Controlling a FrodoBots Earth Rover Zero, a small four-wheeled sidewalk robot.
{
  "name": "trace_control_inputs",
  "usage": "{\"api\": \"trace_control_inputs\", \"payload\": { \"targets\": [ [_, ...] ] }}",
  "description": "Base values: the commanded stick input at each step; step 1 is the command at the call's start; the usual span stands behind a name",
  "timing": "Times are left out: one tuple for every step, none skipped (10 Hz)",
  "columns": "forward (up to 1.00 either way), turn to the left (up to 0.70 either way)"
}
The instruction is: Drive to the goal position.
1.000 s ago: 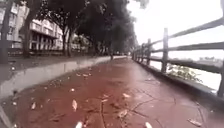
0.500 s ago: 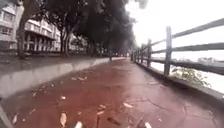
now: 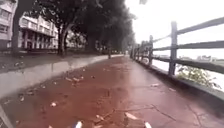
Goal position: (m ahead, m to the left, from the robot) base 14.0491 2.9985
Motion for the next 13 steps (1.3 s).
{"api": "trace_control_inputs", "payload": {
  "targets": [
    [0.5,0.0],
    [0.5,0.0],
    [0.5,0.0],
    [0.5,0.0],
    [0.5,0.0],
    [0.5,-0.03],
    [0.5,-0.31],
    [0.5,-0.49],
    [0.5,-0.18],
    [0.5,0.0],
    [0.5,0.0],
    [0.5,0.0],
    [0.5,0.0]
  ]
}}
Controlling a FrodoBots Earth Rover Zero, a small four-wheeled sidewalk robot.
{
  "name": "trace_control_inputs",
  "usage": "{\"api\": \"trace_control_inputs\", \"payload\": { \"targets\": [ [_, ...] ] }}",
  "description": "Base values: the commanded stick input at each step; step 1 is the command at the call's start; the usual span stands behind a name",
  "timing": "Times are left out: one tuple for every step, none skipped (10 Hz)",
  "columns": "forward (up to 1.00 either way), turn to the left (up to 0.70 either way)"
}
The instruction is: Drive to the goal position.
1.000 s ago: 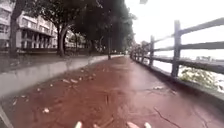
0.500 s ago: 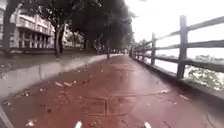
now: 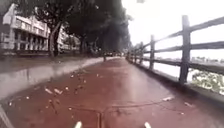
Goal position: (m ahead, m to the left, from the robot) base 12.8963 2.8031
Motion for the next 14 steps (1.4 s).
{"api": "trace_control_inputs", "payload": {
  "targets": [
    [0.5,0.0],
    [0.5,0.0],
    [0.5,0.0],
    [0.5,0.0],
    [0.5,0.0],
    [0.5,0.0],
    [0.5,0.0],
    [0.5,0.0],
    [0.5,0.0],
    [0.5,0.0],
    [0.5,0.0],
    [0.5,0.0],
    [0.5,0.0],
    [0.5,0.0]
  ]
}}
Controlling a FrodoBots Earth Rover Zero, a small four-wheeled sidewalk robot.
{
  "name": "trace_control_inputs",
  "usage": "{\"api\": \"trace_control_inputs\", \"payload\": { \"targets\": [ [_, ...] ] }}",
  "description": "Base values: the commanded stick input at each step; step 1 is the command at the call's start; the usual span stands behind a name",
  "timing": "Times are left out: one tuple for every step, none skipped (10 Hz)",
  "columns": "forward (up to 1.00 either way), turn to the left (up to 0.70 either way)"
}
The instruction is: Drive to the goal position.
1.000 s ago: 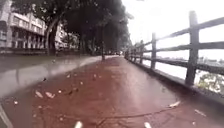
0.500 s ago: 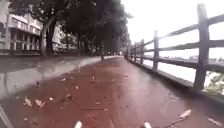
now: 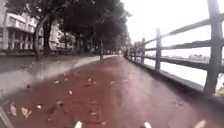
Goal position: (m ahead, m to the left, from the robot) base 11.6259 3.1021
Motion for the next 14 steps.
{"api": "trace_control_inputs", "payload": {
  "targets": [
    [0.5,0.0],
    [0.5,0.0],
    [0.5,0.0],
    [0.5,0.0],
    [0.5,0.0],
    [0.5,0.0],
    [0.5,0.0],
    [0.5,0.0],
    [0.5,0.0],
    [0.5,0.0],
    [0.5,0.0],
    [0.5,0.0],
    [0.5,0.03],
    [0.5,0.03]
  ]
}}
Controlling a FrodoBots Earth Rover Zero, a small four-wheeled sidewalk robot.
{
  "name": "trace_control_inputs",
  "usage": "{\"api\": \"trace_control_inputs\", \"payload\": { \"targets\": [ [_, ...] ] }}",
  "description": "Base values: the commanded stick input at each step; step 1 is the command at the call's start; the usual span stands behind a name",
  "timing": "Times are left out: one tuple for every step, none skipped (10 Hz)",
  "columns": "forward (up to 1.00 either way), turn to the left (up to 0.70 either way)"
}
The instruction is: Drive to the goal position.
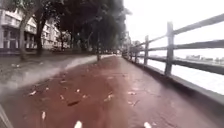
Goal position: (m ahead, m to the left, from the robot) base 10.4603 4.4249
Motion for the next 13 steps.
{"api": "trace_control_inputs", "payload": {
  "targets": [
    [0.5,0.0],
    [0.5,0.0],
    [0.5,0.0],
    [0.5,0.0],
    [0.5,0.0],
    [0.5,0.0],
    [0.5,0.0],
    [0.5,0.0],
    [0.5,0.0],
    [0.5,0.0],
    [0.5,0.0],
    [0.5,0.0],
    [0.5,0.0]
  ]
}}
